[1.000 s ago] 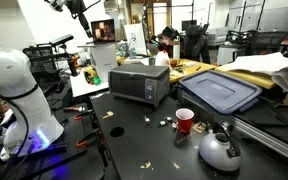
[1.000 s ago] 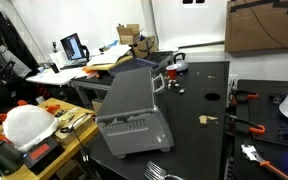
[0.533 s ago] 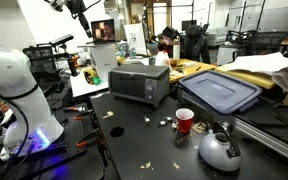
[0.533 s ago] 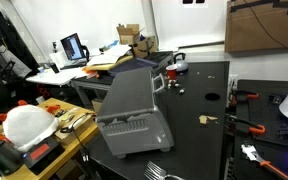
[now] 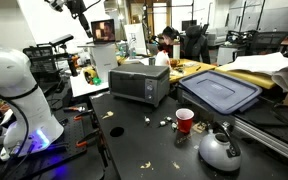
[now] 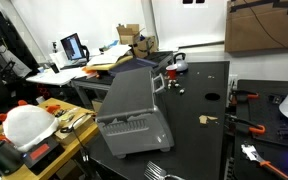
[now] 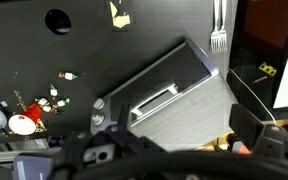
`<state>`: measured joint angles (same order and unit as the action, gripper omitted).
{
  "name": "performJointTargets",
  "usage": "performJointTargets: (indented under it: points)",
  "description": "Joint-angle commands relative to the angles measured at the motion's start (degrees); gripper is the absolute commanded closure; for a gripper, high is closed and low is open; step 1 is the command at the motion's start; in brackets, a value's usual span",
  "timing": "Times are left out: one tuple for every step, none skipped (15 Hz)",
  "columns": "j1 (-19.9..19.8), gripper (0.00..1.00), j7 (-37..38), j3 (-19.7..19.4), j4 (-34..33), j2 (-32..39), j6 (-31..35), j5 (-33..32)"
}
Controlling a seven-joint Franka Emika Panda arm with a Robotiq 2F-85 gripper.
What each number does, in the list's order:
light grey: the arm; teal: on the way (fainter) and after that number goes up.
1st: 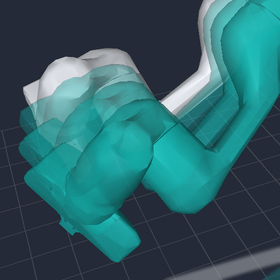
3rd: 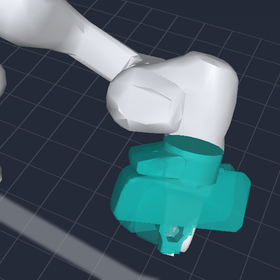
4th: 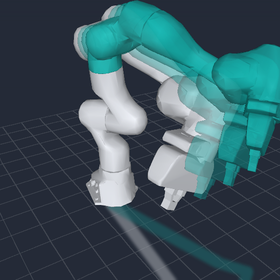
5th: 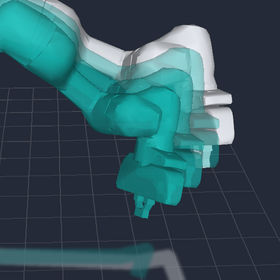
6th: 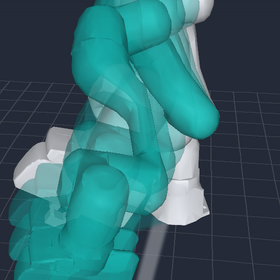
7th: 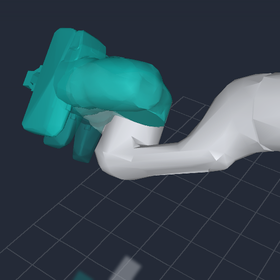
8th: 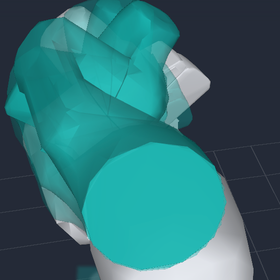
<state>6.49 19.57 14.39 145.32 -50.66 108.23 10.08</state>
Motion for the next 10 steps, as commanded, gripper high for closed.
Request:
performJointTargets:
  points:
    - [-0.2, 0.0, -0.1, 0.1, -0.2, 0.0, -0.2, 0.1]
    - [-0.2, 0.0, -0.1, 0.1, -0.2, 0.0, -0.2, 0.1]
    - [-0.2, 0.0, -0.1, 0.1, -0.2, 0.0, -0.2, 0.1]
    - [-0.2, 0.0, -0.1, 0.1, -0.2, 0.0, -0.2, 0.1]
    - [-0.2, 0.0, -0.1, 0.1, -0.2, 0.0, -0.2, 0.1]
    - [-0.1, 0.0, -0.6, 0.0, 0.1, -0.2, 0.2, 0.1]
    - [-0.1, 0.0, -0.6, 0.0, 0.2, -0.2, 0.5, 0.0]
    - [-0.2, 0.0, -0.6, 0.1, 0.5, -0.2, 1.1, 0.0]
    - [-0.3, 0.0, -0.6, 0.2, 0.6, -0.1, 1.5, -0.2]
    - [-0.5, 0.0, -0.4, 0.3, 0.6, 0.0, 1.7, -0.3]
